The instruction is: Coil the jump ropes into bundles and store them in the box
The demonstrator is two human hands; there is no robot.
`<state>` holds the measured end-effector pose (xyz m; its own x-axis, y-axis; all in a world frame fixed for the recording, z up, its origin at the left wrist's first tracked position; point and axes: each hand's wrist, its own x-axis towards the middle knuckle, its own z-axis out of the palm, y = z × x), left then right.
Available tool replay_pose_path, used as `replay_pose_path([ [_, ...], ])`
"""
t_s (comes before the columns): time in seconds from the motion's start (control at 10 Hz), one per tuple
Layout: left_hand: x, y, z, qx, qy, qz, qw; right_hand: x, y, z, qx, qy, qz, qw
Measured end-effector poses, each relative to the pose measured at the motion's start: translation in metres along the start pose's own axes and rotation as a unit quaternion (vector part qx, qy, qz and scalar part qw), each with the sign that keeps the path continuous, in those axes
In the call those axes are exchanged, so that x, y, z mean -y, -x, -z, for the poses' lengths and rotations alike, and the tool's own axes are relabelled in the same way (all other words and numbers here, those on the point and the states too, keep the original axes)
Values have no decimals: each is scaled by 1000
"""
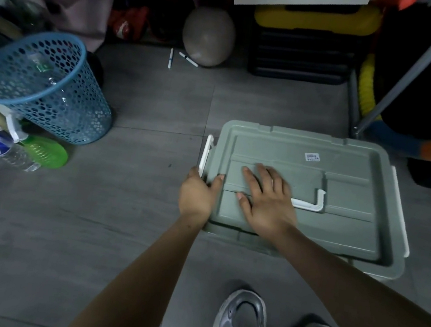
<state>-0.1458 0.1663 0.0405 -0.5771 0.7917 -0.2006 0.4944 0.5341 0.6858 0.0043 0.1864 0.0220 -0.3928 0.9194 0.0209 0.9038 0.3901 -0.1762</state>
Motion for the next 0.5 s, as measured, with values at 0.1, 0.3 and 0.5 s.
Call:
replay_pose_path([
  [0.1, -4, 4, 1, -12, -75, -49, 996, 1, -1, -1, 1, 3, 3, 1000],
  [0.3, -9, 9, -1, 2, -133, -67, 989, -1, 0, 7, 83, 3, 5, 997],
  [0.5, -20, 27, 7, 68, -228, -99, 966, -8, 3, 36, 100, -68, 6, 993],
])
